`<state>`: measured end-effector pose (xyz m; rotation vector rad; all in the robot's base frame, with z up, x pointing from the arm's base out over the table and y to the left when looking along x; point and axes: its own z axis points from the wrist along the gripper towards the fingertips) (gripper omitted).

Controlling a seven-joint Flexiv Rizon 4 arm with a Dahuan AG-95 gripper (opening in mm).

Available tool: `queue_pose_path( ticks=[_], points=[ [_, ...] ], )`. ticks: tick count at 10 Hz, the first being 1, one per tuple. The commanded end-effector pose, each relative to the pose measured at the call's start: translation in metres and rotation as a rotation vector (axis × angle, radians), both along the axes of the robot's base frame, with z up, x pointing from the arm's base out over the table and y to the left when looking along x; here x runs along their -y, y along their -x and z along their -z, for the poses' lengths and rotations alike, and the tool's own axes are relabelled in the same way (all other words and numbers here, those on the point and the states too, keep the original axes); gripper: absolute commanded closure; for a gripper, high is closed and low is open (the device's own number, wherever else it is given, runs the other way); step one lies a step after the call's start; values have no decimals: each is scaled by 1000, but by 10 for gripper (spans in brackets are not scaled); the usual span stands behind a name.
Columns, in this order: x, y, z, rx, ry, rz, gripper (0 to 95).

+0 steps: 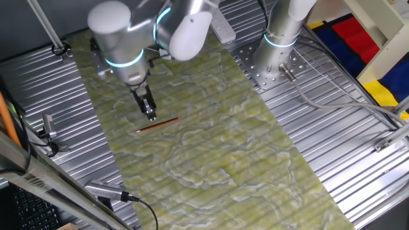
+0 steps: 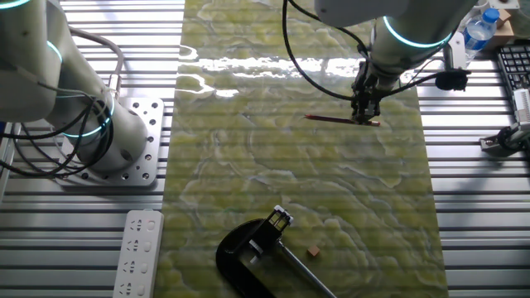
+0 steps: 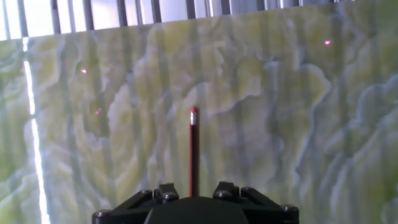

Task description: Insert the pencil into the pencil sharpener

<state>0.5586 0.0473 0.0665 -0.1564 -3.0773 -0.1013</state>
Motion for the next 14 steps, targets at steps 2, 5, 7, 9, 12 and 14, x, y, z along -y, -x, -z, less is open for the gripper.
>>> queue_pose_path(
  ticks=[2,5,7,9,12,14],
  points=[
    [-2,2,13,6,4,6,570],
    [-5,3,26,13,15,5,570],
    [-6,4,32,15,24,0,570],
    [-7,4,36,13,39,-6,760],
    [-7,4,36,21,44,-24,760],
    [-7,4,36,22,46,-38,760]
  ],
)
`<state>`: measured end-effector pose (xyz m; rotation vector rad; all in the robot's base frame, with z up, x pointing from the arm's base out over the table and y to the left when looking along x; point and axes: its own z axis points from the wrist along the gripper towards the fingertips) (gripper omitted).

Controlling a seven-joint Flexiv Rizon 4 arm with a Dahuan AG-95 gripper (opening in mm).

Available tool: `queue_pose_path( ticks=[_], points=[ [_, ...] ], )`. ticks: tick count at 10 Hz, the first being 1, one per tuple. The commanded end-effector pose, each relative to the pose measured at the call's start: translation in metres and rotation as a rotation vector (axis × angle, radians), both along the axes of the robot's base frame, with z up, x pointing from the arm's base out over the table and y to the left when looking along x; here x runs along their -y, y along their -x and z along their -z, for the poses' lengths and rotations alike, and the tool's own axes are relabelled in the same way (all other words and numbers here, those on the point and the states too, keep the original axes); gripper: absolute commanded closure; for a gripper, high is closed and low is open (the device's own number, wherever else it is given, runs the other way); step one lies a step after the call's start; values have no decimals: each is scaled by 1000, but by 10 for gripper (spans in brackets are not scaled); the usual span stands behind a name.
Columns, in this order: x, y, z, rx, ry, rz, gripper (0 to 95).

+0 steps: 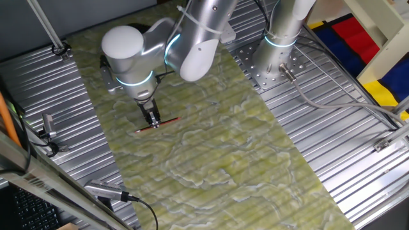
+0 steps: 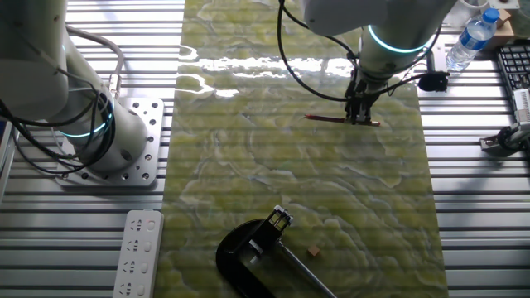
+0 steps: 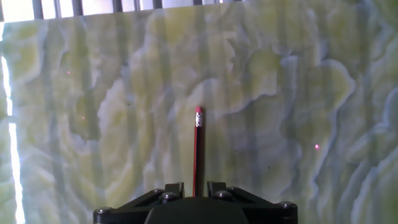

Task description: Insert the pencil into the pencil sharpener

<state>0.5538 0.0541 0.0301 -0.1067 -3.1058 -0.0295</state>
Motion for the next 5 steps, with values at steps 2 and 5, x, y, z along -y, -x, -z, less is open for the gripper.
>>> queue_pose_path(
  ticks=[2,5],
  points=[
    [0,-1,-1,-2,-2,0,760],
    [3,-6,-15,-18,-5,9,570]
  ],
)
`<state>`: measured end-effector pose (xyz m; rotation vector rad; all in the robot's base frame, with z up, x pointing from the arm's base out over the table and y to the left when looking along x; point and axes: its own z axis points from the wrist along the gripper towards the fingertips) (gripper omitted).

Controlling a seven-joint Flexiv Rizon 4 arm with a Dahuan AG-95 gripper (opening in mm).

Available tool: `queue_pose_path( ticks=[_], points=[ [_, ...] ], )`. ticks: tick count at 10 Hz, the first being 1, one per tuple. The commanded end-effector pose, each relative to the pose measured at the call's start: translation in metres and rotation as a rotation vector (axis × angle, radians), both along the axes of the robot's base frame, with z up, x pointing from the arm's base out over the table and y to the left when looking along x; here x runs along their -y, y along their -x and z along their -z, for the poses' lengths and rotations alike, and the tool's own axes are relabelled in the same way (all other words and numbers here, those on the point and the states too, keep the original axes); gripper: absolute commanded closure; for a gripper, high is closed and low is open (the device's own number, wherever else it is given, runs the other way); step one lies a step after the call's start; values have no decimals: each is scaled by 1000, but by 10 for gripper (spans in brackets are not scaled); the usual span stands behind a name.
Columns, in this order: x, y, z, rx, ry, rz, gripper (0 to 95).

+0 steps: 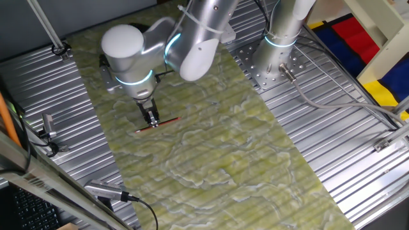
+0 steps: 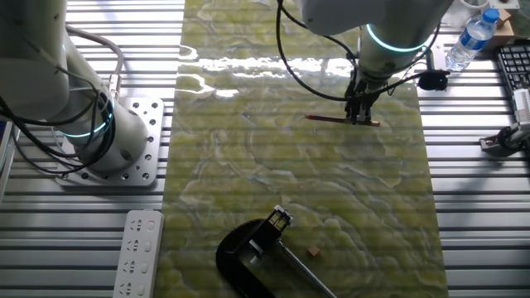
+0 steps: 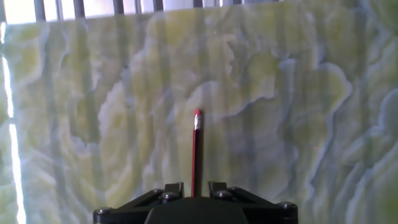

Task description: Insert the pencil into the pencil sharpener

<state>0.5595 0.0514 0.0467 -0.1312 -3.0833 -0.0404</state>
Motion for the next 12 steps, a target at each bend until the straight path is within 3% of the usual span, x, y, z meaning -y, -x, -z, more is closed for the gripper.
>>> queue_pose_path(
  ticks=[1,9,10,12],
  points=[
    [0,-1,1,4,1,-11,570],
    [0,-1,1,-10,3,-28,570],
    [0,0,4,-8,7,-28,760],
    [0,0,9,-5,14,-30,760]
  ],
)
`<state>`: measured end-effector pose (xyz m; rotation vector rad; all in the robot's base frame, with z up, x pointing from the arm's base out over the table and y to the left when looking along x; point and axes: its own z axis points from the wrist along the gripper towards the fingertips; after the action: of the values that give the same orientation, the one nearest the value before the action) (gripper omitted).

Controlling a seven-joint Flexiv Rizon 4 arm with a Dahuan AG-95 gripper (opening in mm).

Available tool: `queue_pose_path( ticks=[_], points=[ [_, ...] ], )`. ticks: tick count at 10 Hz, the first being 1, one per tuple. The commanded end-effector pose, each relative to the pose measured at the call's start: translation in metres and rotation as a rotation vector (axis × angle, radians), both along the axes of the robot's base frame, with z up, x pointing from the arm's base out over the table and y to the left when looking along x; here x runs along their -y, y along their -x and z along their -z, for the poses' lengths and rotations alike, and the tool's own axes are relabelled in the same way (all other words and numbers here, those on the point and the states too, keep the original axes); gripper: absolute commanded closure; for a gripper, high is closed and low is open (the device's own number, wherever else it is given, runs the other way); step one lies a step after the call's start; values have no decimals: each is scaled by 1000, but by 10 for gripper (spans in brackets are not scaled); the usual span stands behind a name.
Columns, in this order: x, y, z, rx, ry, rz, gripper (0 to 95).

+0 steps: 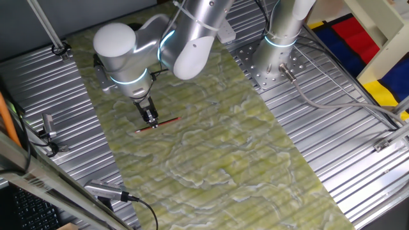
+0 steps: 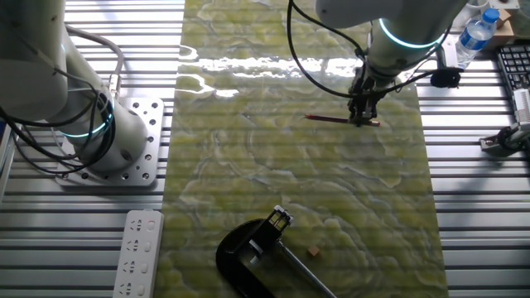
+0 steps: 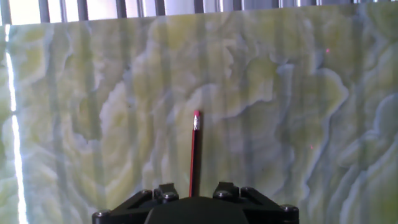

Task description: Insert the pencil into the pencil sharpener

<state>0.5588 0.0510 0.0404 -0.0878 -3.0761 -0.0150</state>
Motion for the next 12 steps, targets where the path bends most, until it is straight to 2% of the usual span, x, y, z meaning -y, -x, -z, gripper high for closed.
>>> queue_pose_path(
  ticks=[1,12],
  points=[
    [-1,0,4,5,2,-1,760],
    [-2,3,25,25,4,30,760]
  ],
)
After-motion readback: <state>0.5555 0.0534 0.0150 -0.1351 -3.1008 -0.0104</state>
